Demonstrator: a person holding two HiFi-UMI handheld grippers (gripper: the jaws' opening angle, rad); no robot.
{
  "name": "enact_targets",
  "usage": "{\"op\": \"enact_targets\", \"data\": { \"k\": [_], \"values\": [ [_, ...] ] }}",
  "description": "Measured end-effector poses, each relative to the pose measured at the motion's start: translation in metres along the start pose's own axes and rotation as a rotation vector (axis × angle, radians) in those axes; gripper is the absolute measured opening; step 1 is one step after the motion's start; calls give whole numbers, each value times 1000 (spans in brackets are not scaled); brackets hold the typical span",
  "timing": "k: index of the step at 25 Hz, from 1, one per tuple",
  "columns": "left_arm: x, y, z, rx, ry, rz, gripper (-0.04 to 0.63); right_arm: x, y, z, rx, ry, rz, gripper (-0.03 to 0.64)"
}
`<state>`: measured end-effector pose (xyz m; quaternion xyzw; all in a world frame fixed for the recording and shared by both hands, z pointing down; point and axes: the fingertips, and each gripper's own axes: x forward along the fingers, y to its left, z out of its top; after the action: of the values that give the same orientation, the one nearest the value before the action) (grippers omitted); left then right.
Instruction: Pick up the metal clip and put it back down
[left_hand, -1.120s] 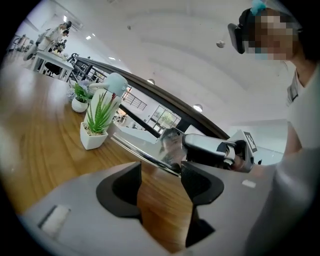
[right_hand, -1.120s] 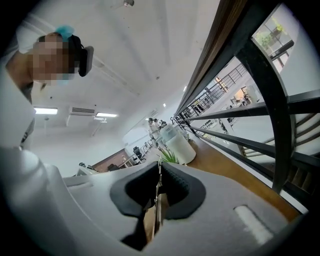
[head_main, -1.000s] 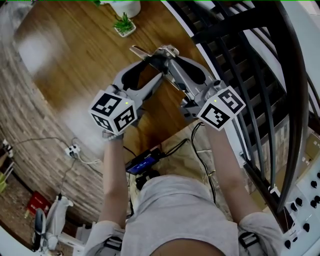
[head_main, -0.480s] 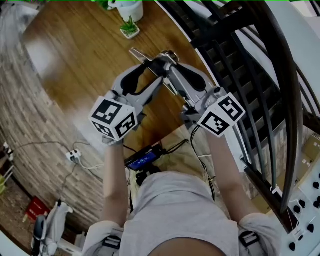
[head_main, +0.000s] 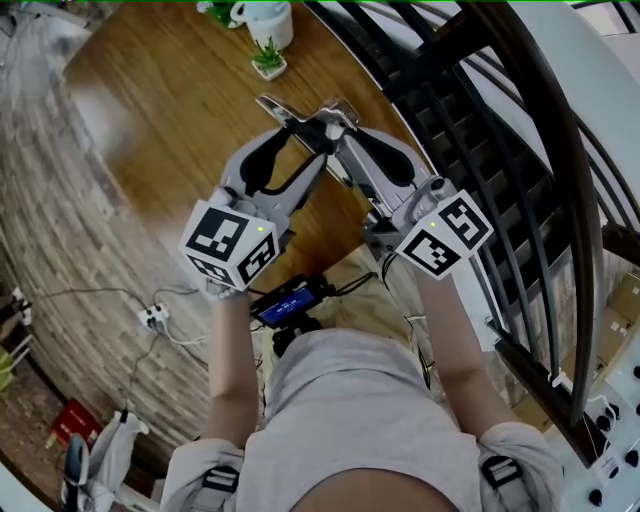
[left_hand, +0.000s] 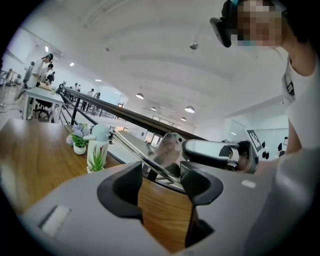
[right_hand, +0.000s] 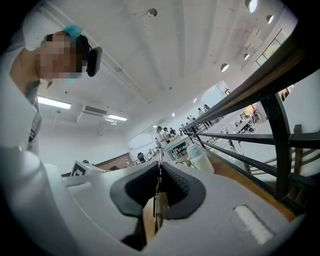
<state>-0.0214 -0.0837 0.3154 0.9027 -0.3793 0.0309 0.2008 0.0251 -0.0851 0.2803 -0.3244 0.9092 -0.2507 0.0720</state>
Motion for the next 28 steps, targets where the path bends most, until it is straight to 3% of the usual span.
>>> {"op": "enact_targets", "data": {
  "k": [15, 28],
  "values": [
    [-27, -31, 28, 40, -59, -4, 244, -20, 41, 23, -64, -52, 35, 25],
    [-39, -39, 27, 74, -51, -17, 244, -29, 56, 19, -83, -51, 32, 25]
  ]
}}
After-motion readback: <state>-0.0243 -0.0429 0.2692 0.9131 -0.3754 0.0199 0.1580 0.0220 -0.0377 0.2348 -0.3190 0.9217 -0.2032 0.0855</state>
